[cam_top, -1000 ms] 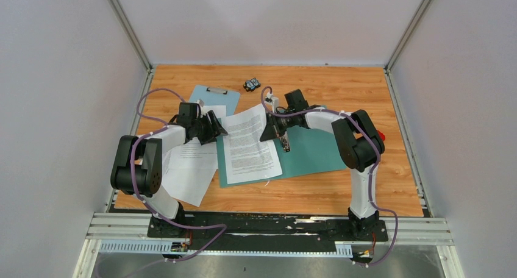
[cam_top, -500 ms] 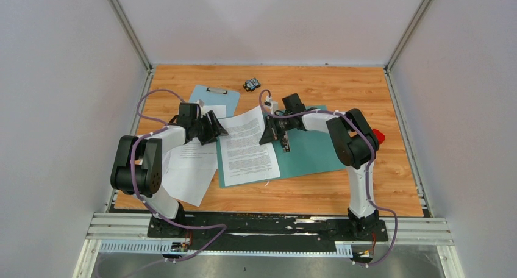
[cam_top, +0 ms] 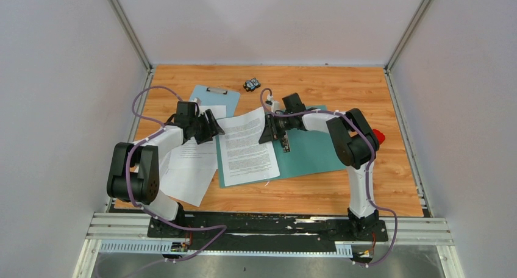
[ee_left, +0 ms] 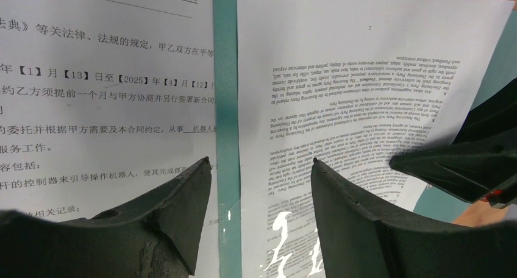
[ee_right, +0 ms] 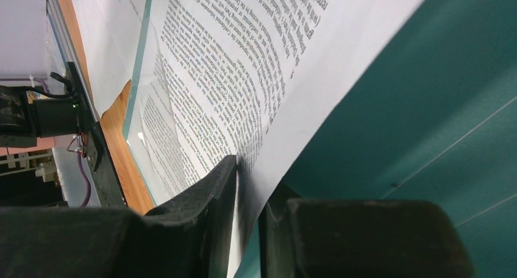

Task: Put the files into the folder

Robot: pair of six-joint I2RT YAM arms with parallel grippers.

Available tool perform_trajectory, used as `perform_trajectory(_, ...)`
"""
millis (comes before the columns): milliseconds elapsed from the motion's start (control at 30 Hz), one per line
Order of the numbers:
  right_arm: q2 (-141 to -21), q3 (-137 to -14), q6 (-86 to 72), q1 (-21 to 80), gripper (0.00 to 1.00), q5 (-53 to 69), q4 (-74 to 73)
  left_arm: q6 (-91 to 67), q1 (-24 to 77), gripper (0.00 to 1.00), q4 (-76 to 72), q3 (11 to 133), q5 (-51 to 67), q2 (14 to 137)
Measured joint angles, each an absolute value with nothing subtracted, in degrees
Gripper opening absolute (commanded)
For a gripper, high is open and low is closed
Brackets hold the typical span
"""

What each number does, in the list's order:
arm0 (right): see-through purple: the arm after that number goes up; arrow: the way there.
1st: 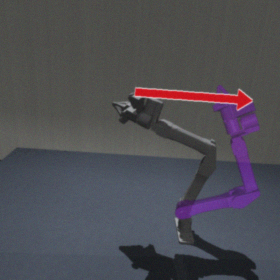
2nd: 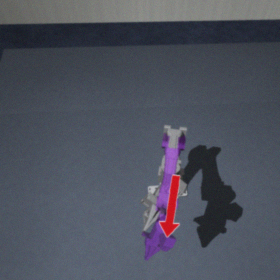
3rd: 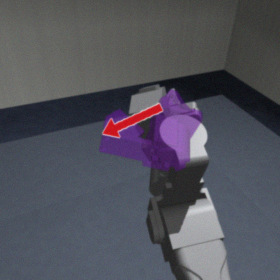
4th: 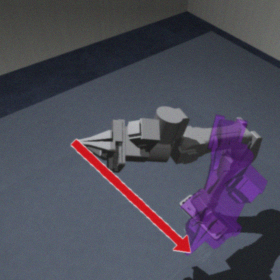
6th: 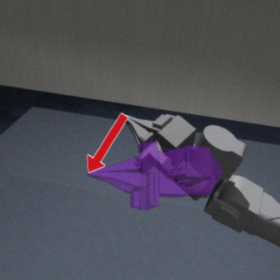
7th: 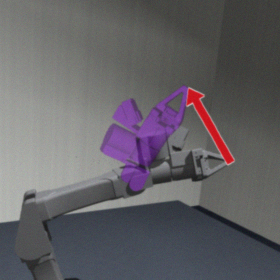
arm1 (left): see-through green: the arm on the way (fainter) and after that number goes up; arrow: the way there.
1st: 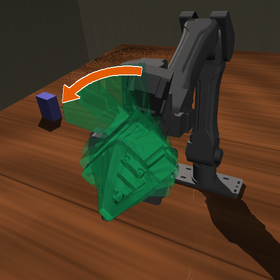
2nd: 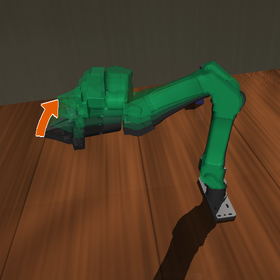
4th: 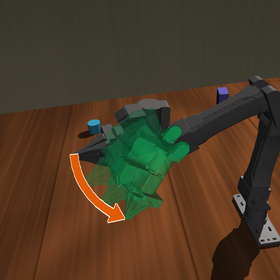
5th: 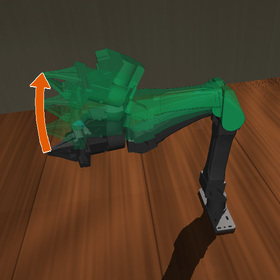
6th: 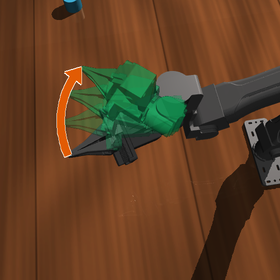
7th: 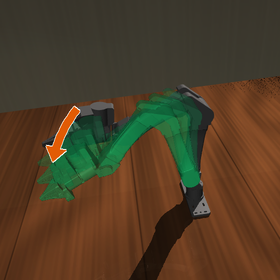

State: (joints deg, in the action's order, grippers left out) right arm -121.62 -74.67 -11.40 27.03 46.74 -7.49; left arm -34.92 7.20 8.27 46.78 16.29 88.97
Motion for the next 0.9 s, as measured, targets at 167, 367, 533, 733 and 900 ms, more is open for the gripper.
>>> perform_trajectory(167,-121.51,-73.38,-14.04,25.76,0.0,45.95,-5.89,-34.17,7.2,0.69,9.19,46.78,15.55,88.88)
perform_trajectory(367,-121.4,-71.85,-16.8,25.3,0.0,46.15,-2.92,-34.22,7.2,0.69,8.82,46.65,16.01,88.88)
perform_trajectory(533,-120.99,-69.67,-19.9,25.36,0.0,46.04,1.52,-34.61,7.2,0.69,7.38,45.87,17.39,88.9)
perform_trajectory(733,-120.75,-67.46,-23.49,25.36,0.0,45.76,6.09,-34.83,7.2,0.69,6.66,44.71,17.91,88.9)
perform_trajectory(900,-120.66,-66.46,-25.52,25.5,0.0,45.56,8.25,-34.85,7.2,0.69,6.52,44.29,17.91,88.9)
